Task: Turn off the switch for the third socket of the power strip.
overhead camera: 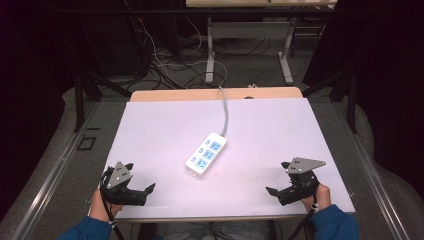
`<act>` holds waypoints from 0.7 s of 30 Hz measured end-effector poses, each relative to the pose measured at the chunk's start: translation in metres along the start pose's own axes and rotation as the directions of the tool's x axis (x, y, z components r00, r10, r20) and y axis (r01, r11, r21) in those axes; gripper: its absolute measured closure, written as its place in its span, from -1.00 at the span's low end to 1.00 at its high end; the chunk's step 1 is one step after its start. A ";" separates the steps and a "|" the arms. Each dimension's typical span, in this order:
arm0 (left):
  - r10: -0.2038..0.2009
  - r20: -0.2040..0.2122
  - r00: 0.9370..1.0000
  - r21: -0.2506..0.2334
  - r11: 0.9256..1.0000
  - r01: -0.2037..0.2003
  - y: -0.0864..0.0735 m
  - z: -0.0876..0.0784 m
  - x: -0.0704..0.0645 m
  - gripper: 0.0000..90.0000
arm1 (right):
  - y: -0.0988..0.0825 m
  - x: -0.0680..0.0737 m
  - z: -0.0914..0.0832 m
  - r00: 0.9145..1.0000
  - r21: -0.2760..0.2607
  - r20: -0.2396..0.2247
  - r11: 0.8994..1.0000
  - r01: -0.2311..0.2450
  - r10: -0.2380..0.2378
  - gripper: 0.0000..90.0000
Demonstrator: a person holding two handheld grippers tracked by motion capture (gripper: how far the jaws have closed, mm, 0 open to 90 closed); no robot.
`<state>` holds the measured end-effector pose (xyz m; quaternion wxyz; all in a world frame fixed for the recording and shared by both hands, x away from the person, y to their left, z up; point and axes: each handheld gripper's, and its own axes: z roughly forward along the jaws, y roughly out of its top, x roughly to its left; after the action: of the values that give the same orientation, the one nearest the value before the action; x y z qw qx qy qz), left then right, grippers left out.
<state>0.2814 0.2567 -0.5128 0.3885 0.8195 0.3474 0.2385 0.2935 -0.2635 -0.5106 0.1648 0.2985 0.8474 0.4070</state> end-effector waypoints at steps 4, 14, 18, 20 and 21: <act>-0.012 0.007 1.000 0.005 1.000 0.012 0.002 -0.001 0.001 -1.00 | 0.000 -0.001 0.000 1.000 0.000 -0.002 1.000 0.006 -0.006 -1.00; -0.042 -0.001 0.999 0.003 0.999 0.042 0.006 -0.004 0.006 -1.00 | -0.001 -0.001 0.001 1.000 -0.013 0.009 1.000 0.005 -0.005 -1.00; -0.033 -0.002 0.999 0.019 0.999 0.034 0.010 -0.004 0.006 -1.00 | -0.001 -0.002 0.001 1.000 -0.012 -0.004 1.000 0.007 -0.008 -1.00; -0.028 -0.008 1.000 0.024 0.999 0.028 0.012 -0.005 0.007 -1.00 | -0.001 0.000 0.000 1.000 -0.007 0.009 1.000 0.002 -0.002 -1.00; -0.032 -0.010 0.999 0.018 0.999 0.032 0.013 -0.005 0.006 -1.00 | -0.001 0.000 0.000 1.000 -0.007 0.009 1.000 0.002 -0.002 -1.00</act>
<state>0.2872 0.2578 -0.4989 0.3831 0.8162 0.3643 0.2331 0.2931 -0.2635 -0.5114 0.1703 0.2987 0.8455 0.4085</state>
